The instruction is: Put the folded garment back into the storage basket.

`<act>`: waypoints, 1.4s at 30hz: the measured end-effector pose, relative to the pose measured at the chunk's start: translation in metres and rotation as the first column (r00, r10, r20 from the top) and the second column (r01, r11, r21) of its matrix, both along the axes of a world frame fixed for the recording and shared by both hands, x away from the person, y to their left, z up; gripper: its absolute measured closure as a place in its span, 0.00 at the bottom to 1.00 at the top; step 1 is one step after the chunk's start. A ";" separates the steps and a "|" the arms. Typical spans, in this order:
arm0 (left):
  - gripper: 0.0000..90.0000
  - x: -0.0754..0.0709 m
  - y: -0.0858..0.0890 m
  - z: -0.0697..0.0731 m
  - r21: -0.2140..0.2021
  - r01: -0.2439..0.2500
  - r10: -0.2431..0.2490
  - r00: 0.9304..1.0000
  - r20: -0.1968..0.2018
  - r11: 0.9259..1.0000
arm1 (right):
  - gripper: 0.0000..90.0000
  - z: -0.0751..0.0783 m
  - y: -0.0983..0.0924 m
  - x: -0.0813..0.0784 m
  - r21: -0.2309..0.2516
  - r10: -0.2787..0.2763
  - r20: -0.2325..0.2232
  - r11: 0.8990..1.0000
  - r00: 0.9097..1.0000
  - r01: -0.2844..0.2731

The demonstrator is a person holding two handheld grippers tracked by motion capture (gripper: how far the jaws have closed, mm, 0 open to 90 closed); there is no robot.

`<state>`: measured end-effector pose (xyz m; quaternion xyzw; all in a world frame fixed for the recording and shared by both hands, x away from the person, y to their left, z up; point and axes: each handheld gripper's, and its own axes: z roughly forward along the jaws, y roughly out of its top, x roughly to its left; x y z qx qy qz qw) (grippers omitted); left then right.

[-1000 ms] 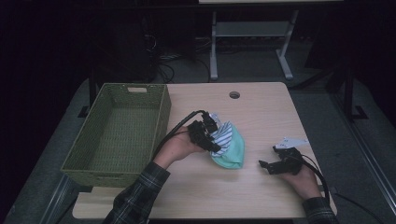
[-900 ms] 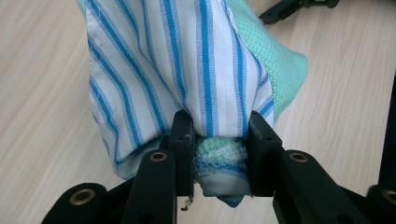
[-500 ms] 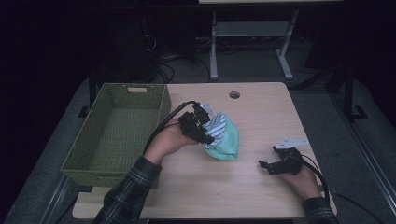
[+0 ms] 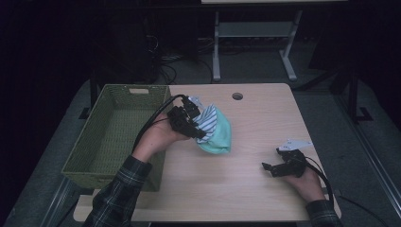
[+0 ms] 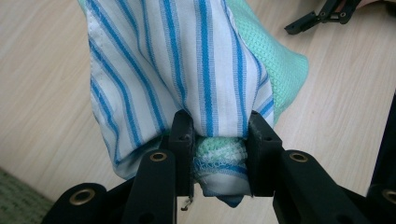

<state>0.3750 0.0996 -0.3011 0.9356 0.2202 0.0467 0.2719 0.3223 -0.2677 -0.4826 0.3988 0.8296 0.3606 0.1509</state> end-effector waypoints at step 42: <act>0.75 -0.003 0.118 0.038 -0.056 -0.239 0.243 0.968 0.060 0.969 | 0.12 0.000 0.000 0.000 0.001 0.000 0.001 1.000 1.000 0.000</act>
